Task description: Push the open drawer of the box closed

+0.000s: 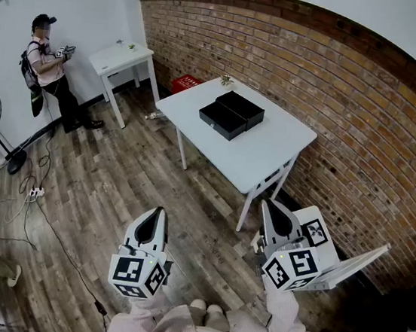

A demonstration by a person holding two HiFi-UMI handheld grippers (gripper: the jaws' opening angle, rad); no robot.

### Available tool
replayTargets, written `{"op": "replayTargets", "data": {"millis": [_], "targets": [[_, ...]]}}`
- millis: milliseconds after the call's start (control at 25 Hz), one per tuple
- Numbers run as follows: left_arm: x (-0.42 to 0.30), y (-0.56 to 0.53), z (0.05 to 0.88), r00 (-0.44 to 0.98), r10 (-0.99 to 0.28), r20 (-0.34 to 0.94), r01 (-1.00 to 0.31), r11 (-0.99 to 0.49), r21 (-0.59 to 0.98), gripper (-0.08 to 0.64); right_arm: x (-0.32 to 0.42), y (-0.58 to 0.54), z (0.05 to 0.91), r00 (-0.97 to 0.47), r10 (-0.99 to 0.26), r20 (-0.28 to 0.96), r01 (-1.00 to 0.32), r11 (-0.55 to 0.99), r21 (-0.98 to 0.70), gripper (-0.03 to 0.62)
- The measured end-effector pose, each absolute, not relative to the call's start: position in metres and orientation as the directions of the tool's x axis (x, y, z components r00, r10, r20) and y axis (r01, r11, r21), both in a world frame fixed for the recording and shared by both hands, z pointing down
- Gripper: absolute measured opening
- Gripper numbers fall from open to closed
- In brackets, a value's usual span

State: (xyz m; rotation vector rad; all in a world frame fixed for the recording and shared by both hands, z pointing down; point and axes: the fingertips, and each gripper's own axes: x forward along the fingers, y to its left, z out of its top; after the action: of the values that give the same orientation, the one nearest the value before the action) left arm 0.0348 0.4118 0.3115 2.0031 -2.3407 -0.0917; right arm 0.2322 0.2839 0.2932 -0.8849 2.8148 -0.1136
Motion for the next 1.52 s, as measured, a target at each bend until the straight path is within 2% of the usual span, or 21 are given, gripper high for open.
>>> {"op": "replayTargets", "data": {"millis": [680,1000,1520], "targets": [[0.049,0.421,0.299,-0.178,-0.983,-0.046,-0.981,0.174,0.083,0.004,0.246,0.293,0.291,-0.817,-0.546,-0.183,-0.529,0.837,-0.139,0.002],[0.051,0.406,0.309,-0.166,-0.986,-0.019,-0.981,0.163,0.109,0.202,0.242,0.286,0.299,-0.828,-0.535,-0.167,-0.515,0.844,-0.147,0.002],[0.017,0.348,0.332,-0.163,-0.986,0.020,-0.977,0.164,0.135,0.238,0.215,0.229,0.320,-0.812,-0.569,-0.132,-0.545,0.819,-0.178,0.002]]}}
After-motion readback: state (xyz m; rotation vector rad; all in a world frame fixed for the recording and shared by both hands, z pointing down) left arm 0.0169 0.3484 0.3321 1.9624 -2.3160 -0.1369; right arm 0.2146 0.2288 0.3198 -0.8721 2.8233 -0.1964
